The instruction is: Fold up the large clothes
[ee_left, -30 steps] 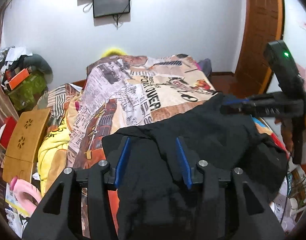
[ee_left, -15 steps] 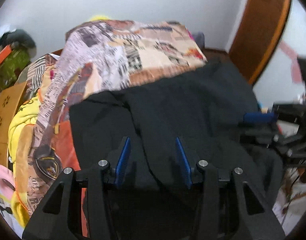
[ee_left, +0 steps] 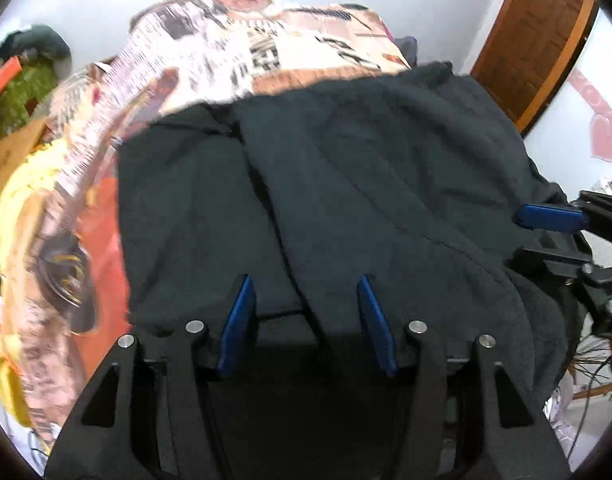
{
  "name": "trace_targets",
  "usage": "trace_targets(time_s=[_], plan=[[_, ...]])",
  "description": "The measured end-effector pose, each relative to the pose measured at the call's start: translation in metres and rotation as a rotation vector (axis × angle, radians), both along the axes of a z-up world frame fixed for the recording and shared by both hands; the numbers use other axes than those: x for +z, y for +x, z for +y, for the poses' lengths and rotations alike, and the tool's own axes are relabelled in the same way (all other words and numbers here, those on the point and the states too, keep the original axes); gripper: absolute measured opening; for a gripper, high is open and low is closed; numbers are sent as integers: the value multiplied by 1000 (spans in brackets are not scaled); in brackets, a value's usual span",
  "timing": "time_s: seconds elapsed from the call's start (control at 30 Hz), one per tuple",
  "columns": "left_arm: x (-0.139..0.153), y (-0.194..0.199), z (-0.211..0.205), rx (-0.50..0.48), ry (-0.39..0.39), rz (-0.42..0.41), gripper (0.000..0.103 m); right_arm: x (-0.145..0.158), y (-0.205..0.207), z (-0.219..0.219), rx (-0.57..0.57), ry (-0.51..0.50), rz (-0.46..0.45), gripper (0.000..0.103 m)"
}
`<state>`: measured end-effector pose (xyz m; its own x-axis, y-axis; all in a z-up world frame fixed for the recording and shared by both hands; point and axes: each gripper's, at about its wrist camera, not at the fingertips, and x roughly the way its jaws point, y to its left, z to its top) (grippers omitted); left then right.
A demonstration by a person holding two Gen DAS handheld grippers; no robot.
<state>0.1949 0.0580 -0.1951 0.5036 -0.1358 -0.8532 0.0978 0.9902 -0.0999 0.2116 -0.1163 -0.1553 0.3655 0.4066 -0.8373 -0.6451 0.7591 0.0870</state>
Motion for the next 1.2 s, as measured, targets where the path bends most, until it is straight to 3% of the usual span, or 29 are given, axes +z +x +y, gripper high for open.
trace_targets(time_s=[0.13,0.33,0.47,0.67,0.93,1.1,1.2], plan=[[29,1,18,35,61,-87,54,20,4,-11,-31,-3,-76,42],[62,8,70,159,34,-173,63,47,24,-43,-132,53,-130,42],[62,17,104,248,29,-179,67,56,41,-69,-224,78,-150,42],[29,26,146,372,-35,-108,72,52,67,-109,-355,79,-108,45],[-48,45,158,352,-230,111,72,20,99,-145,-450,84,22,45],[-70,51,162,385,-335,142,73,-9,112,-149,-438,117,118,45],[-80,56,168,422,-390,155,79,-22,120,-148,-430,136,168,45]])
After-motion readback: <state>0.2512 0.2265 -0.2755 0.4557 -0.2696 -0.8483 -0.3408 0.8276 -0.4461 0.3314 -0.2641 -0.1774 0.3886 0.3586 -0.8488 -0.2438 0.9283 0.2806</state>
